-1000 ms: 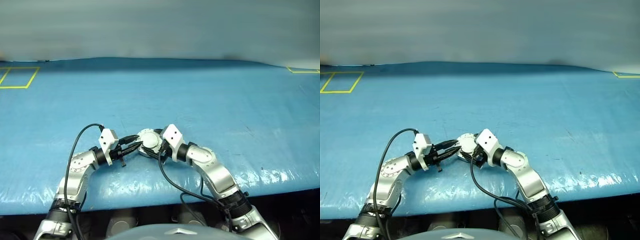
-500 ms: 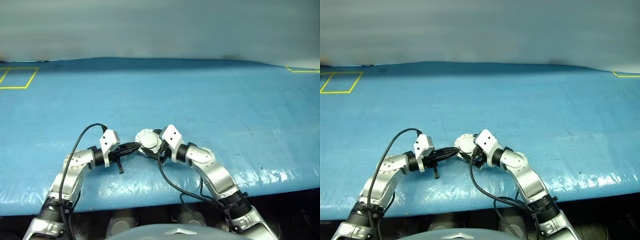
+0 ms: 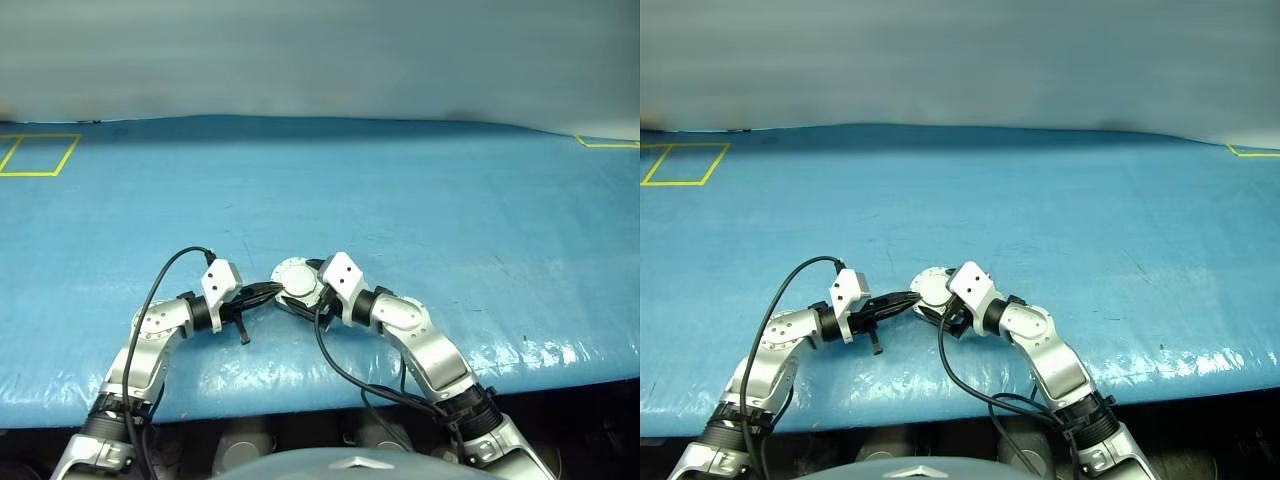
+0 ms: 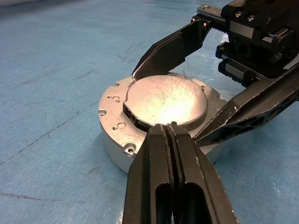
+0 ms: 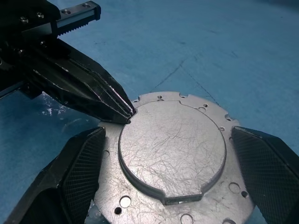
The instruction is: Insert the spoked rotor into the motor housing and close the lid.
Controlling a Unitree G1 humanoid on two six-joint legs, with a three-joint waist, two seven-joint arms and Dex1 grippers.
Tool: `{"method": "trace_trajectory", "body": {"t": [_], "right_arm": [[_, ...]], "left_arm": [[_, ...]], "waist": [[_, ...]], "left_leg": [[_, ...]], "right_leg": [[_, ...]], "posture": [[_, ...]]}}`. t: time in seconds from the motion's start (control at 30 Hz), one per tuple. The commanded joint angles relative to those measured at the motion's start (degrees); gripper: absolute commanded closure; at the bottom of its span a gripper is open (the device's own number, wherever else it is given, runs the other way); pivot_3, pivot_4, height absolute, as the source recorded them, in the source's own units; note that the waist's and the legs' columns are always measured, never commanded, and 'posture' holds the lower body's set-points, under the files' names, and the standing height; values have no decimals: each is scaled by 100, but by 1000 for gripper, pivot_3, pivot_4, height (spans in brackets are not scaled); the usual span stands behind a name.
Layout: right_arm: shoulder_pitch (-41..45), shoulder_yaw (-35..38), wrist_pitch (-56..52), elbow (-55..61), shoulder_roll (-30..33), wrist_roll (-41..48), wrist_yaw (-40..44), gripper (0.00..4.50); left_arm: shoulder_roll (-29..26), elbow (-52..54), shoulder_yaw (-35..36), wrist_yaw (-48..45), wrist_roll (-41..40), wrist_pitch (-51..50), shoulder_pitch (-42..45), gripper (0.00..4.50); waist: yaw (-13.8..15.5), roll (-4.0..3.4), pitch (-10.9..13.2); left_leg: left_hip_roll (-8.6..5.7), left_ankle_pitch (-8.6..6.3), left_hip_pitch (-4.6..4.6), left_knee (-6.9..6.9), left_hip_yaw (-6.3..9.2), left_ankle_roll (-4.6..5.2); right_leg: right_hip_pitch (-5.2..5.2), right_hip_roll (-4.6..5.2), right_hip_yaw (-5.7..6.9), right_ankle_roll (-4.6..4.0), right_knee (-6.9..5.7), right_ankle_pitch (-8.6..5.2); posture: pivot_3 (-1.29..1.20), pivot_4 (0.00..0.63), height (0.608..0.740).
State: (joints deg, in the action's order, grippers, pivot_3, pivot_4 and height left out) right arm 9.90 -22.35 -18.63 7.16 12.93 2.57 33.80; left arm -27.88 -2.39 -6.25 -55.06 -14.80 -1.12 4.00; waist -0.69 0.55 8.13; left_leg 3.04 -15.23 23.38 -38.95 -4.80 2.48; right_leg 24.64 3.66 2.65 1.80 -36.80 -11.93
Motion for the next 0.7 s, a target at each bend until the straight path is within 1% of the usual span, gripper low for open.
{"method": "trace_trajectory", "body": {"t": [0.03, 0.1, 0.17, 0.33, 0.37, 0.43, 0.53, 0.63, 0.7], "right_arm": [[-121, 100, 90, -53, -36, 22, -98, 0], [-137, 214, 113, 206, 25, 36, -144, 0], [-199, 357, 11, 520, 49, 271, -69, 0], [-289, 973, -610, 1301, -129, 1189, -108, 0], [-304, 1212, -942, 1443, -241, 1563, -183, 0], [-320, 1943, -2053, 1534, -531, 2655, -523, 0], [-326, 2949, -3607, 1214, -753, 4203, -921, 0], [-384, 3341, -4827, 752, -588, 5072, -938, 0], [-450, 3471, -5080, 519, -547, 5291, -932, 0]], "left_arm": [[-12, -124, -195, -26, 182, -37, -46, 4426], [8, -80, -209, -50, 147, -45, -51, 4426], [-8, -80, -217, -39, 156, -44, -43, 4426], [-2, -103, -235, -31, 159, -23, -3, 4426], [7, -109, -244, -28, 160, -25, 6, 4426], [25, -133, -269, -10, 193, 14, 23, 4426], [47, -175, -268, 8, 224, 52, 39, 4426], [54, -195, -265, -2, 234, 69, 32, 4426], [48, -206, -264, 15, 254, 76, 25, 4426]], "waist": [[2, 0, 0], [10, -2, 2], [23, -6, 4], [36, -9, 6], [41, -10, 7], [53, -11, 7], [76, -11, 8], [76, -14, 9], [76, -19, 13]], "left_leg": [[0, 0, 0, 0, 0, 0], [-1, 0, 2, 0, 1, 0], [-5, 0, 9, 1, 2, 1], [-14, -3, 29, 0, 6, 7], [-13, -3, 29, 0, 7, 7], [-12, -3, 29, 0, 11, 7], [-11, -3, 28, 0, 16, 6], [-15, -6, 31, 1, 16, 11], [-18, -6, 32, 3, 15, 12]], "right_leg": [[0, 3, 0, 0, 0, 0], [1, 8, 1, 0, 0, 0], [5, 8, 4, 0, 2, 0], [7, 9, 8, -12, 4, 8], [5, 8, 8, -11, 4, 8], [7, 7, 13, -9, 4, 7], [6, 11, 17, -24, 7, 16], [5, 42, 19, -27, 14, 17], [4, 44, 20, -27, 14, 18]], "posture": [[0, 150, 740], [0, 150, 740], [0, 150, 740], [0, 150, 740], [0, 150, 740], [0, 150, 740], [0, 150, 740], [0, 150, 740], [0, 150, 740]]}}
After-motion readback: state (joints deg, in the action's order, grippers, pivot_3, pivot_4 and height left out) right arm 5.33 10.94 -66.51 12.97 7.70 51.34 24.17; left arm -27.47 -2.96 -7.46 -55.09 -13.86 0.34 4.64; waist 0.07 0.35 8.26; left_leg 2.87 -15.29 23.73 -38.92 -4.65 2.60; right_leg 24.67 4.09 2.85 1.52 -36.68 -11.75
